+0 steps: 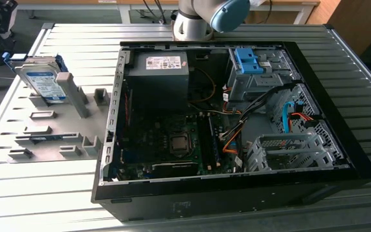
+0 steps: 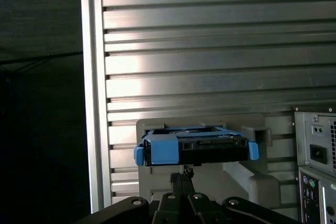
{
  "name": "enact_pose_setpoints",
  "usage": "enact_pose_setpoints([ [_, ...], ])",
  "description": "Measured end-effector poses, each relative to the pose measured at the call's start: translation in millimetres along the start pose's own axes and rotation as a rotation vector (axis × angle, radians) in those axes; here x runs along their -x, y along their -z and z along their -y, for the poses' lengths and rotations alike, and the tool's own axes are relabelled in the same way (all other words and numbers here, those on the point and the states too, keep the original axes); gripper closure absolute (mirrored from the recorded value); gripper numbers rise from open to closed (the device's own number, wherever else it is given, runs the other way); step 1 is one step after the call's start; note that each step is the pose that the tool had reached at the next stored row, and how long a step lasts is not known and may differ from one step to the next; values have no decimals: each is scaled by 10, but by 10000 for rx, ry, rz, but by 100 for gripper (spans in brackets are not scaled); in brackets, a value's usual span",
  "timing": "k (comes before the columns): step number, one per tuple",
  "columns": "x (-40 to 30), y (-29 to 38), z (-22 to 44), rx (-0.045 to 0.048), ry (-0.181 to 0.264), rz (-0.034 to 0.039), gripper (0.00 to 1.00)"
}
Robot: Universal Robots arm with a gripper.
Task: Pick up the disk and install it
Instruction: 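Pick up the disk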
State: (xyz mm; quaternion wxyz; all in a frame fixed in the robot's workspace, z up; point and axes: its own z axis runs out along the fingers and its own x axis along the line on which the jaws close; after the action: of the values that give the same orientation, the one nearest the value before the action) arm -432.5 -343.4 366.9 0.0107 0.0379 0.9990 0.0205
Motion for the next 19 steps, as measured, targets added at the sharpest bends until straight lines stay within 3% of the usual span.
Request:
enact_pose_setpoints([
  [4,-1,0,0,5,231,-10,89],
  [15,0,-10,0,37,2202,-92,89],
  [19,0,-12,1,-1,2745,-116,89],
])
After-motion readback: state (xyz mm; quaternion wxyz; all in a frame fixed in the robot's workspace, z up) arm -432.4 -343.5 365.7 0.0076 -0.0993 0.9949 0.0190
